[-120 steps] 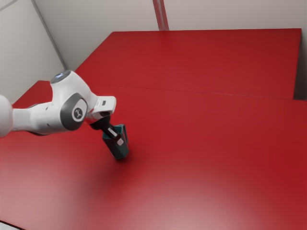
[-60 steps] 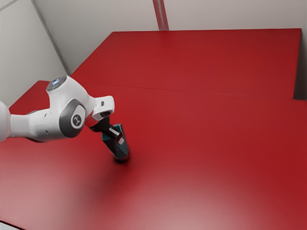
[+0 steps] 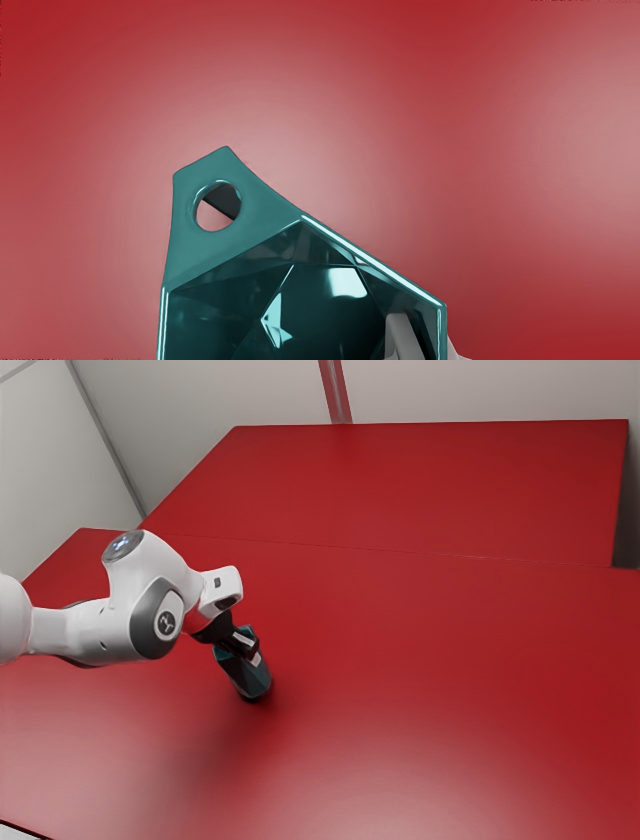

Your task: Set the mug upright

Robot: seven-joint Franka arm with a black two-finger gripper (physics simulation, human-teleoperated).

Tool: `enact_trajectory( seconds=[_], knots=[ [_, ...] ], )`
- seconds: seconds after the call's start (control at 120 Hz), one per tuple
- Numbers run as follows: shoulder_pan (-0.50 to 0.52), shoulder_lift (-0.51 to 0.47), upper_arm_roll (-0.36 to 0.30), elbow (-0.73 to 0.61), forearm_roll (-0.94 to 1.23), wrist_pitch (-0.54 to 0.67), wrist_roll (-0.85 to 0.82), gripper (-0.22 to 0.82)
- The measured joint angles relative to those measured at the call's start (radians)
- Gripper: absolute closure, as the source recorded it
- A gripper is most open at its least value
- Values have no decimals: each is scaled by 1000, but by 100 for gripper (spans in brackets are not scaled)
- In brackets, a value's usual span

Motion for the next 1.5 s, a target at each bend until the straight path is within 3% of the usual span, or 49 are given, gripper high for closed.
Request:
enact_trajectory(
  seconds=[0.158,0.392,0.533,0.767,1.083,1.2,1.392,1.433,1.5],
  knots=[
    [0,7,0,0,-2,4,-18,74],
    [0,8,0,1,-4,5,-35,44],
    [0,7,-1,3,-5,5,-43,33],
    [0,-3,-1,4,-6,3,-53,25],
    [0,-97,0,15,-5,-88,-72,18],
    [3,-90,7,153,30,-187,-75,11],
    [20,138,34,607,165,-454,-52,4],
    [38,154,23,644,178,-498,-43,4],
    [121,163,-52,679,189,-552,-26,3]
  ],
)
